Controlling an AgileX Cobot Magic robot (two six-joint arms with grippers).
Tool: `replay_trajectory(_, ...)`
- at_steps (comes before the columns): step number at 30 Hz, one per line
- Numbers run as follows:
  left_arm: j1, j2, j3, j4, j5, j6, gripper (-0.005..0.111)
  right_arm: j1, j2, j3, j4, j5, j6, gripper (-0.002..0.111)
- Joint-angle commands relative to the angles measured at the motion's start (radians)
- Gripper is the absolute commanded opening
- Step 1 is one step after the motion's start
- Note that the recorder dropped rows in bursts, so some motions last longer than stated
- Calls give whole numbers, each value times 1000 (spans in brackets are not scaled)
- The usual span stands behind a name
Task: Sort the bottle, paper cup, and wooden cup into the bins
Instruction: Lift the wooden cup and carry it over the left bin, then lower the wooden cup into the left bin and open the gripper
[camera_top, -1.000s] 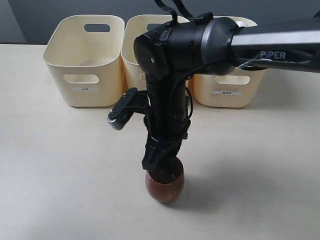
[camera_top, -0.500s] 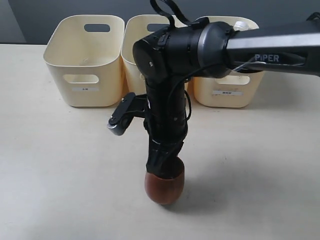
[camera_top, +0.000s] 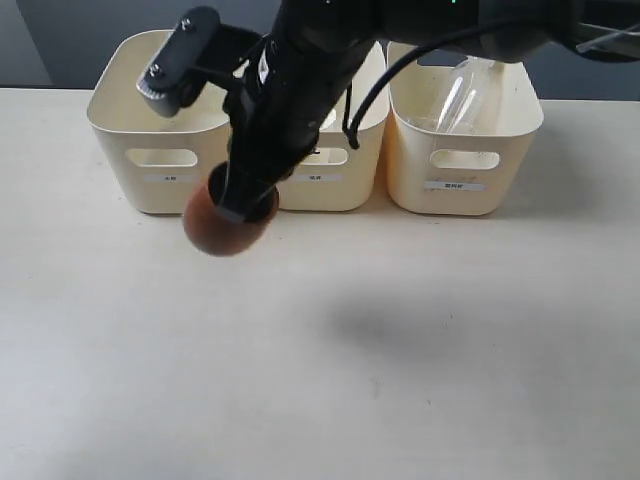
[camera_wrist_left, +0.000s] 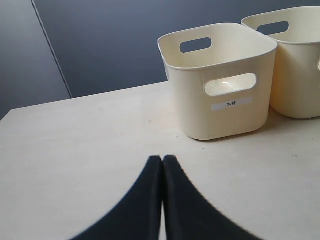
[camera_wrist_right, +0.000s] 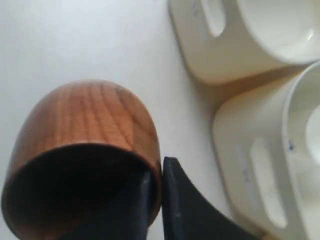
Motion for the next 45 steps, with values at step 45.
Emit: replay_trajectory(45, -4, -5, 1, -1, 2, -2, 0, -109, 695, -963, -164, -95, 218, -1)
